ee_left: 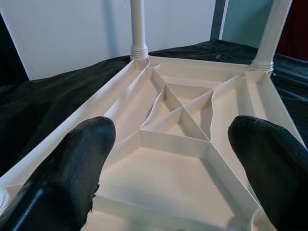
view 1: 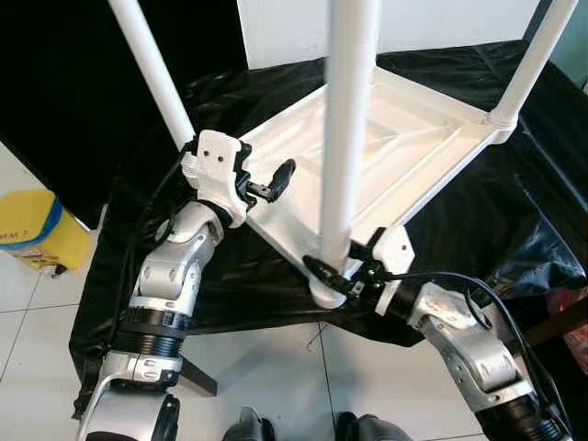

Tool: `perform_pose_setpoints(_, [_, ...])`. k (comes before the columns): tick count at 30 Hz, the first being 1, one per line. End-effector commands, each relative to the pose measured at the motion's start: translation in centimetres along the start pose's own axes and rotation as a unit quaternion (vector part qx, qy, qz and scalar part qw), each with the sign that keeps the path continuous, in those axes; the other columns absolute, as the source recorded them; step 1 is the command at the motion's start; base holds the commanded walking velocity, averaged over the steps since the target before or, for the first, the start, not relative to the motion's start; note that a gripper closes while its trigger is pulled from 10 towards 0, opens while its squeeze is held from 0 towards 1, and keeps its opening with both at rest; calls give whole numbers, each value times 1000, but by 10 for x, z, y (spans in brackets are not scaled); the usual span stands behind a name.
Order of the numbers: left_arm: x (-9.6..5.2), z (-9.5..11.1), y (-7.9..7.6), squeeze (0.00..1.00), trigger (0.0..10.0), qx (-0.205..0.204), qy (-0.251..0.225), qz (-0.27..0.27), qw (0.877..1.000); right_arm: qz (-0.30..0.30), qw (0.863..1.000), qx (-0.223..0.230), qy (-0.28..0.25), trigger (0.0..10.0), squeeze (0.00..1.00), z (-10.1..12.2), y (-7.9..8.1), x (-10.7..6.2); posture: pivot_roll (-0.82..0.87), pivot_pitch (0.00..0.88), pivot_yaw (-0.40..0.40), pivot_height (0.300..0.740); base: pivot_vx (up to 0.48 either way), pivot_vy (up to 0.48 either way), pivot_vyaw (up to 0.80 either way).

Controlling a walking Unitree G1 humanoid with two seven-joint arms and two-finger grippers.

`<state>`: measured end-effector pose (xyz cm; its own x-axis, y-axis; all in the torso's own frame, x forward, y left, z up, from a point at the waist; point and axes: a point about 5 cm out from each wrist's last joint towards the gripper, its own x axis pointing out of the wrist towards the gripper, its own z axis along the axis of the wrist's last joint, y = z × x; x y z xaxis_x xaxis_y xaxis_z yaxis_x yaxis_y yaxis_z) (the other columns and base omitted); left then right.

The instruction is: Building children table

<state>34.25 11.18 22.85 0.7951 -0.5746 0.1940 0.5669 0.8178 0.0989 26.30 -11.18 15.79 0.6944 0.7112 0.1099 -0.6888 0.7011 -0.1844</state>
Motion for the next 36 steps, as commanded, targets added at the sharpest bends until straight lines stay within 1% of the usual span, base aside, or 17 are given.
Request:
perform_pose_setpoints(1, [2, -2, -5, 0, 10000, -1, 1, -25, 1000, -76, 995, -1, 65, 0, 0, -23, -15, -18, -161, 131, 42, 740, 0, 0, 0])
perform_pose_setpoints(4, [3, -3, -6, 0, 10000, -4, 2, -27, 1000, -94, 993, -2, 71, 0, 0, -26, -16, -23, -161, 131, 42, 740, 0, 0, 0])
perform_pose_setpoints(6, [6, -5, -9, 0, 10000, -7, 3, -37, 999, -150, 985, -7, 82, 0, 0, -32, -21, -33, -187, 150, 59, 740, 0, 0, 0])
perform_pose_setpoints(9, [7, -5, -11, 0, 10000, -8, 3, -41, 999, -166, 982, -8, 84, 0, 0, -34, -22, -36, -187, 150, 59, 740, 0, 0, 0])
perform_pose_setpoints(10, [8, -6, -12, 0, 10000, -7, 5, -44, 999, -192, 978, -5, 85, 1529, 0, -35, -22, -39, -194, 158, 63, 740, 0, 0, 0])
perform_pose_setpoints(11, [8, -6, -12, 0, 10000, -7, 5, -44, 999, -192, 978, -5, 85, 1529, 0, -35, -22, -39, -194, 158, 63, 740, 0, 0, 0])
perform_pose_setpoints(12, [9, -7, -11, 0, 10000, -3, 9, -45, 999, -218, 972, -5, 86, 10000, 0, -36, -22, -40, -199, 161, 66, 740, 0, 0, 0])
perform_pose_setpoints(14, [9, -7, -11, 0, 10000, -3, 9, -45, 999, -218, 972, -5, 86, 10000, 0, -36, -22, -40, -199, 161, 66, 740, 0, 0, 0])
perform_pose_setpoints(16, [9, -11, -10, 0, 10000, 7, 19, -45, 999, -276, 957, 8, 85, 10000, 0, -38, -22, -45, -199, 168, 68, 740, 0, 0, 0])
perform_pose_setpoints(17, [9, -11, -10, 0, 10000, 7, 19, -45, 999, -276, 957, 8, 85, 10000, 0, -38, -22, -45, -199, 168, 68, 740, 0, 0, 0])
perform_pose_setpoints(19, [8, -12, -6, 0, 10000, 20, 26, -43, 999, -316, 945, 13, 85, 10000, 0, -39, -18, -46, -196, 172, 65, 740, 0, 0, 0])
perform_pose_setpoints(27, [8, -12, -4, 0, 10000, 25, 27, -40, 999, -365, 927, 0, 87, 10000, 0, -39, -17, -49, -191, 174, 62, 740, 0, 0, 0])
perform_pose_setpoints(28, [8, -11, -5, 0, 10000, 26, 26, -39, 999, -407, 908, 2, 97, 10000, 0, -44, -19, -54, -181, 172, 54, 740, 0, 0, 0])
perform_pose_setpoints(29, [8, -11, -5, 0, 10000, 26, 26, -39, 999, -407, 908, 2, 97, 10000, 0, -44, -19, -54, -181, 172, 54, 740, 0, 0, 0])
perform_pose_setpoints(32, [7, -11, -7, 0, 10000, 24, 22, -35, 999, -521, 846, 0, 112, 10000, 0, -54, -27, -67, -173, 171, 49, 740, 0, 0, 0])
perform_pose_setpoints(33, [7, -11, -7, 0, 10000, 24, 22, -35, 999, -521, 846, 0, 112, 10000, 0, -54, -27, -67, -173, 171, 49, 740, 0, 0, 0])
perform_pose_setpoints(36, [6, -13, -11, 0, 10000, 16, 18, -34, 999, -566, 817, 2, 114, 10000, 0, -56, -33, -69, -168, 168, 41, 740, 0, 0, 0])
